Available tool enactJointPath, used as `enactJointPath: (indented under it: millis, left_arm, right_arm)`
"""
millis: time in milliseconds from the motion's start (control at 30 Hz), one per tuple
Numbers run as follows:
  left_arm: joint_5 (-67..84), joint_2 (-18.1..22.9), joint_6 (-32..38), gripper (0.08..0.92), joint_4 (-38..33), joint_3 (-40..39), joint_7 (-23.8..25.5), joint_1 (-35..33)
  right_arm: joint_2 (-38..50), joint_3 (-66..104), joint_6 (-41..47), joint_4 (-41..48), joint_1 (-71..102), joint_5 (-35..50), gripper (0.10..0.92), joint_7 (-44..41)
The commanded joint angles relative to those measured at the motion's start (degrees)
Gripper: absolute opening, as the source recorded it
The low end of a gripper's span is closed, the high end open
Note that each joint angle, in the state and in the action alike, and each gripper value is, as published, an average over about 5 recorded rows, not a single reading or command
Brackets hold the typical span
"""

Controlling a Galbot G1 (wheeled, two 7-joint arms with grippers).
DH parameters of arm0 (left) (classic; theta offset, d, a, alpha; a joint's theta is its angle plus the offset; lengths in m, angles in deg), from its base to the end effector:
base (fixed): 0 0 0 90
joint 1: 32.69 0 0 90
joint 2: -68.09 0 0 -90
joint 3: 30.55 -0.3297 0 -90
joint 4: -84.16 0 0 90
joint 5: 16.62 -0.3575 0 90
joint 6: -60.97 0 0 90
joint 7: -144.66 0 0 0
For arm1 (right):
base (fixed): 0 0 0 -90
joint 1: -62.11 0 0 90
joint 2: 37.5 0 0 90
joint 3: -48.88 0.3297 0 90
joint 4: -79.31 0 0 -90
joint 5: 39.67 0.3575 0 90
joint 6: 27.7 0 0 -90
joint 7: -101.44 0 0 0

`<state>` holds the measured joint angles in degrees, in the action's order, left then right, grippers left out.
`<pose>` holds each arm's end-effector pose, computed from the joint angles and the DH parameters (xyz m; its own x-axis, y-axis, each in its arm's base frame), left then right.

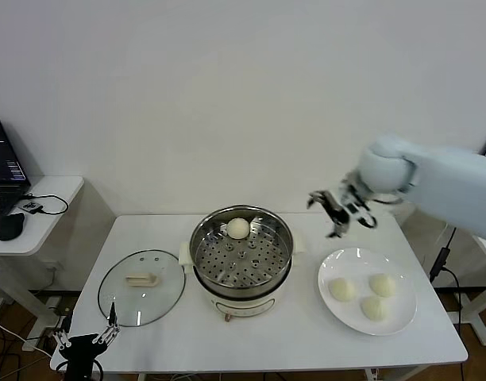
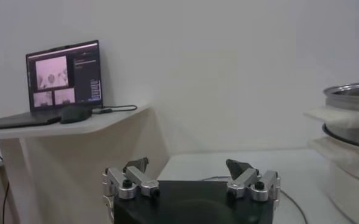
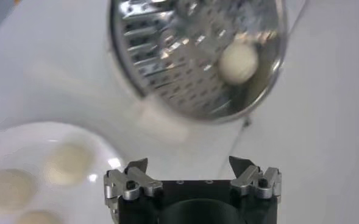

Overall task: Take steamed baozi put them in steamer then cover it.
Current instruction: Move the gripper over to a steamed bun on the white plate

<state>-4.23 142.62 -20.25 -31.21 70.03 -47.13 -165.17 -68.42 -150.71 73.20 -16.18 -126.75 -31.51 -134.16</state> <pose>0.1300 0.1042 -0.3282 -0.9690 -0.2312 0.0875 -0.2184 0.9664 0.1352 0.4526 -0.0812 -0.0502 -0.3202 -0.1787 0.9303 -0.8587 -0.3600 -0.3647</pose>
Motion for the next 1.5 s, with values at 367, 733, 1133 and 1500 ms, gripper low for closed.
enactJointPath:
  millis: [367, 733, 1133, 1500]
  left_arm:
    - [-0.19, 0.82, -0.23, 0.823, 0.03, 0.29, 0.02, -0.25]
    - [-0.1, 1.01, -0.34, 0.823, 0.25, 1.37, 0.05, -0.32]
    - [-0.08, 0.9, -0.34, 0.823, 0.33, 1.8, 0.08, -0.2]
    - [-0.14, 1.11, -0.2, 0.823, 0.27, 1.84, 0.08, -0.43]
  right_arm:
    - [8.33, 18.32, 3.87, 1.19, 31.3, -10.97, 0.823, 2.04]
    - [3.1, 25.06, 2.93, 8.99, 40.54, -14.01, 0.823, 3.12]
    - [-1.83, 26.31, 3.21, 11.3, 42.23, -14.14, 0.812, 4.16]
    - [-3.81, 27.0, 3.82, 12.38, 43.53, -14.99, 0.754, 4.27]
